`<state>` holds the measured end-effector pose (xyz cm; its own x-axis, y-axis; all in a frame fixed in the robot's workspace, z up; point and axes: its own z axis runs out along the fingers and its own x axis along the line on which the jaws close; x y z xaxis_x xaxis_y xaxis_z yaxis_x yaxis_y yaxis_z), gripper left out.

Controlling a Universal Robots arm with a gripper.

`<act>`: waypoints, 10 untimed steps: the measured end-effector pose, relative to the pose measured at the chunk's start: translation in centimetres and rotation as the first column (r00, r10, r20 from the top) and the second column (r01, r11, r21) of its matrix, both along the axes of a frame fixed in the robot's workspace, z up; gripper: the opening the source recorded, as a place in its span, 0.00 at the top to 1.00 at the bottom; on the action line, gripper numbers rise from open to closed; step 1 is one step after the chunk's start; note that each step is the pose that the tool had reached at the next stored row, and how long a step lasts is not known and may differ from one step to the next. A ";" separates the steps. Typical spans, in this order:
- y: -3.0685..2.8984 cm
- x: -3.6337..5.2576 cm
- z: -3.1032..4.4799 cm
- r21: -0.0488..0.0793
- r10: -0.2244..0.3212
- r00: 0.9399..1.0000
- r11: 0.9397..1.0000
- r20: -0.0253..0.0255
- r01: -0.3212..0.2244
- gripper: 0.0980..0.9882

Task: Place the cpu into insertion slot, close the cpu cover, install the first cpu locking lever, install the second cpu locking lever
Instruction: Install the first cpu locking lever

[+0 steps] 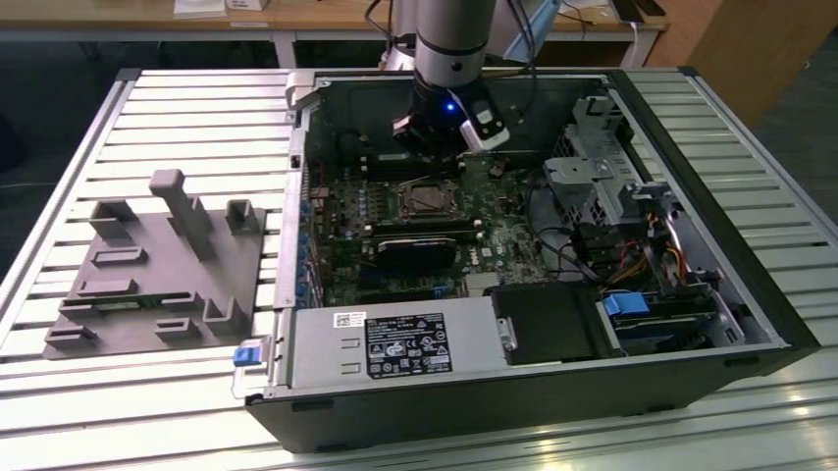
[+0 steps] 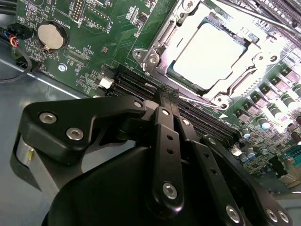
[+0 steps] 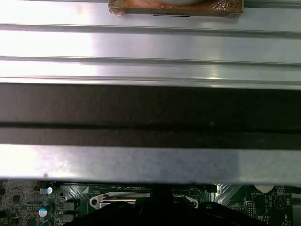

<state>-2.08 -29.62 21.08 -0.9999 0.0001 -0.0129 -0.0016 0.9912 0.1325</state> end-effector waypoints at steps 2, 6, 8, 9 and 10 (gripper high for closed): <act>0.00 0.06 -0.09 -0.002 0.000 1.000 1.000 0.000 0.000 0.99; 0.00 0.17 -0.32 -0.007 0.000 1.000 1.000 0.000 0.000 0.99; 0.00 0.20 -0.43 -0.012 0.000 1.000 1.000 0.000 0.000 0.99; 0.00 0.21 -0.48 -0.014 0.000 1.000 1.000 0.000 0.000 0.99; 0.00 0.23 -0.54 -0.017 0.000 1.000 1.000 0.000 0.000 0.99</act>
